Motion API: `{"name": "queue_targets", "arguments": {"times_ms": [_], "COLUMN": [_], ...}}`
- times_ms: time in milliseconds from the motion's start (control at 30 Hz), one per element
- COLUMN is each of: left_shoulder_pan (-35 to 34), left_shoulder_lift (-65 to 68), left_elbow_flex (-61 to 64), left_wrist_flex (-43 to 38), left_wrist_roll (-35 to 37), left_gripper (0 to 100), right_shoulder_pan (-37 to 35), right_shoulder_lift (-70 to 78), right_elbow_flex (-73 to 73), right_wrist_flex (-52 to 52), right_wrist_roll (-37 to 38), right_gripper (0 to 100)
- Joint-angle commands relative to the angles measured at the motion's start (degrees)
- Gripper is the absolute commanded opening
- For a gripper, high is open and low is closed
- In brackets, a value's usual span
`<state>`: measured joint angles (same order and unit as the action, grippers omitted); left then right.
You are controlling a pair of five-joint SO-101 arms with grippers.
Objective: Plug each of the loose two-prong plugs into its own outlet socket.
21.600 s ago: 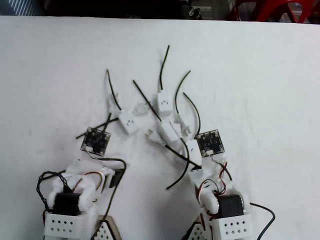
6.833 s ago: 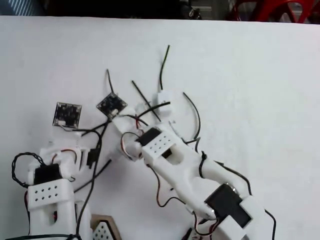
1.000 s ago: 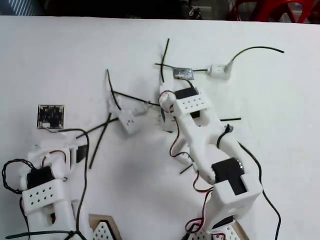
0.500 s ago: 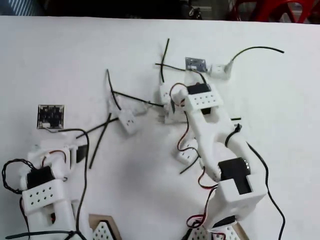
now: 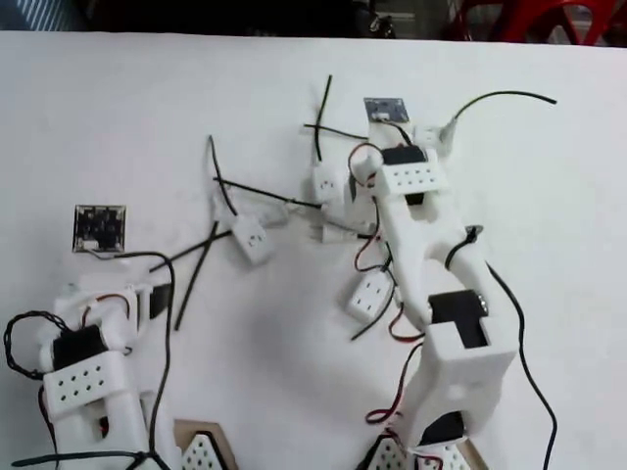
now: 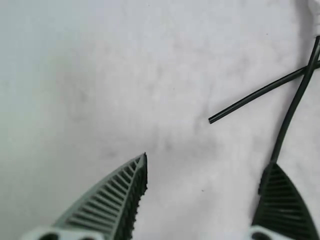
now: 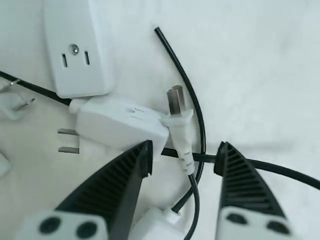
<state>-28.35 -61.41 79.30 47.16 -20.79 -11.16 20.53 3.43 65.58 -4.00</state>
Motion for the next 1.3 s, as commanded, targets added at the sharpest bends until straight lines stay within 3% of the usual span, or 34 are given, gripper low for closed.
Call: {"name": "queue_targets", "arguments": {"times_ms": [0, 300, 467, 800, 1000, 1267], "left_shoulder_pan": [-0.7, -0.7, -0.7, -0.7, -0.7, -0.7], "left_shoulder_lift": [-1.1, -1.1, -1.1, -1.1, -1.1, -1.1], "left_elbow_flex": [-0.3, -0.3, -0.3, -0.3, -0.2, -0.2], "left_wrist_flex": [-1.4, -1.4, -1.4, -1.4, -1.4, -1.4], "left_wrist_roll": [0.4, 0.4, 0.4, 0.4, 0.4, 0.4], "left_gripper": [35, 35, 35, 35, 35, 35], "right_shoulder_pan": [0.0, 0.9, 3.6, 2.9, 2.9, 2.1], "right_shoulder_lift": [3.6, 4.0, 4.5, -2.1, -0.4, 6.2], "right_elbow_flex": [-4.2, -8.0, -8.1, -8.0, -8.0, -8.1], "right_wrist_flex": [7.6, 17.7, 15.0, 13.9, 10.3, 10.3], "right_wrist_roll": [4.3, 13.0, 18.2, 20.0, 30.9, 35.0], "right_gripper": [21.4, 21.3, 21.4, 21.2, 21.4, 21.3]}}
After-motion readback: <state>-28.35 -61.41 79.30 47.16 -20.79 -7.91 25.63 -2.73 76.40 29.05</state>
